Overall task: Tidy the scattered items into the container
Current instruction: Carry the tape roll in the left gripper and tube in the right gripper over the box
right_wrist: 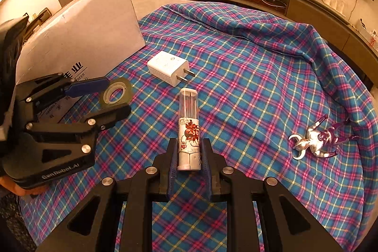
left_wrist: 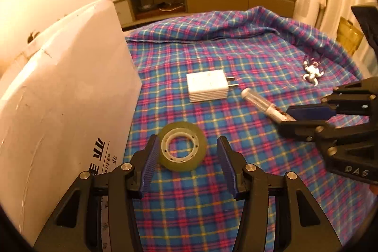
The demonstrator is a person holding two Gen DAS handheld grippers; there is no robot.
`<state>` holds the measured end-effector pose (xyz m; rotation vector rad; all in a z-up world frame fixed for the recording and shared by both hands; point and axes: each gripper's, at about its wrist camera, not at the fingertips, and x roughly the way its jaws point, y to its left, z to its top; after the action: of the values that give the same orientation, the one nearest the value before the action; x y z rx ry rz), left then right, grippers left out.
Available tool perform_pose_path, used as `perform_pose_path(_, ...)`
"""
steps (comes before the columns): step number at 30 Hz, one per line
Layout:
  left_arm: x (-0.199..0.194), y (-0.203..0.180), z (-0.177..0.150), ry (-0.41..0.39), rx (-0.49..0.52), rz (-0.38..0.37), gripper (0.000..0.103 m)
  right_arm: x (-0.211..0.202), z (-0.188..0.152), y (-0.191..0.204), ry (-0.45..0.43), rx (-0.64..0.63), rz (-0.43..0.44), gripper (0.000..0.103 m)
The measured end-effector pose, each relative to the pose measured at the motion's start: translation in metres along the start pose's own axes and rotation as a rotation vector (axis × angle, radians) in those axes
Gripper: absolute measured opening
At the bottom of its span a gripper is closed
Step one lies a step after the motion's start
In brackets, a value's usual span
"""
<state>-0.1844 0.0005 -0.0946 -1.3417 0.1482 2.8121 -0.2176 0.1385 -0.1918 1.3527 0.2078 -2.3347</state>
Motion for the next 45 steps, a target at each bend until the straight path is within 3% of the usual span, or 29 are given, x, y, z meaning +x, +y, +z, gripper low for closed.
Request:
perform_pose_path(2, 0.000, 0.000, 0.000, -0.005, 0.003, -0.003, 0.052, 0.000, 0.000, 0.000, -0.001, -0.001, 0.000, 0.021)
perform_pose_path(4, 0.001, -0.001, 0.001, -0.014, 0.020, 0.009, 0.038, 0.000, 0.000, -0.001, -0.002, 0.000, 0.002, 0.021)
perform_pose_path(6, 0.004, -0.002, 0.001, 0.005, 0.027, -0.037, 0.013, 0.000, 0.000, -0.001, -0.003, 0.002, 0.005, 0.021)
perform_pose_path(29, -0.039, -0.012, 0.004, -0.056, 0.033, -0.131, 0.012, -0.008, 0.001, -0.004, -0.019, 0.044, 0.020, 0.021)
perform_pose_path(45, -0.120, -0.008, -0.001, -0.158, 0.025, -0.249, 0.012, -0.063, -0.007, 0.045, -0.061, 0.050, 0.040, 0.021)
